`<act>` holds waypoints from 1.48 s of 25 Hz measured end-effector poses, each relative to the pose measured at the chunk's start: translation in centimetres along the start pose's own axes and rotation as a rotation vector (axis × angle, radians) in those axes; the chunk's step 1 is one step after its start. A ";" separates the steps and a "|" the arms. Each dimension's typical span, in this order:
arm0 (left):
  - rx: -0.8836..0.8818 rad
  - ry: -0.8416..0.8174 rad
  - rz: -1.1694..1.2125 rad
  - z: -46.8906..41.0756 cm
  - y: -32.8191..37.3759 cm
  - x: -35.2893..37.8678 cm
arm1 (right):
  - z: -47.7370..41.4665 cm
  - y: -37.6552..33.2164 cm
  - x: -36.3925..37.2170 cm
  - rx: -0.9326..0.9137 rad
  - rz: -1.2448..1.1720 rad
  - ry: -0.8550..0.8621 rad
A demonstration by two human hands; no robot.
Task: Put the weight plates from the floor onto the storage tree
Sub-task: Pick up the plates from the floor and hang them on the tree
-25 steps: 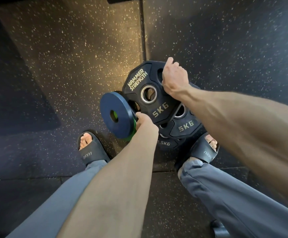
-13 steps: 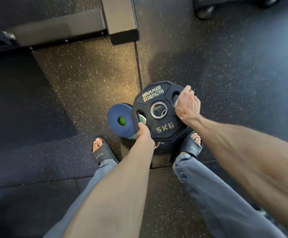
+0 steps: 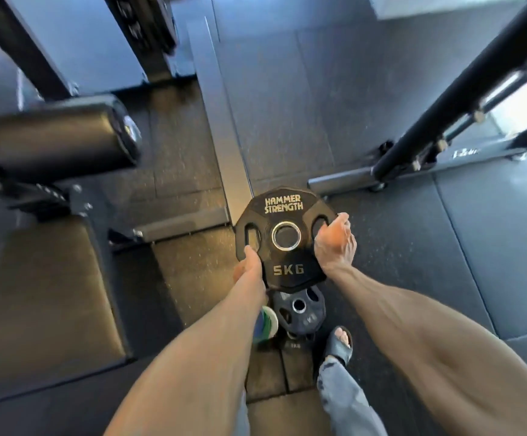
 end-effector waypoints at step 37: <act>1.670 -0.226 0.154 42.4 89.7 27.6 | -24.0 -64.7 -60.0 -0.655 -1.211 0.885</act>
Point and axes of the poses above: each hand's wrist, its own z-axis away from the middle knuckle, its own x-axis out of the palm, y = z × x, the point moved 7 cm from there along -z, towards the middle knuckle, and after that the axes turned 11 degrees about x, right-handed, at the moved point
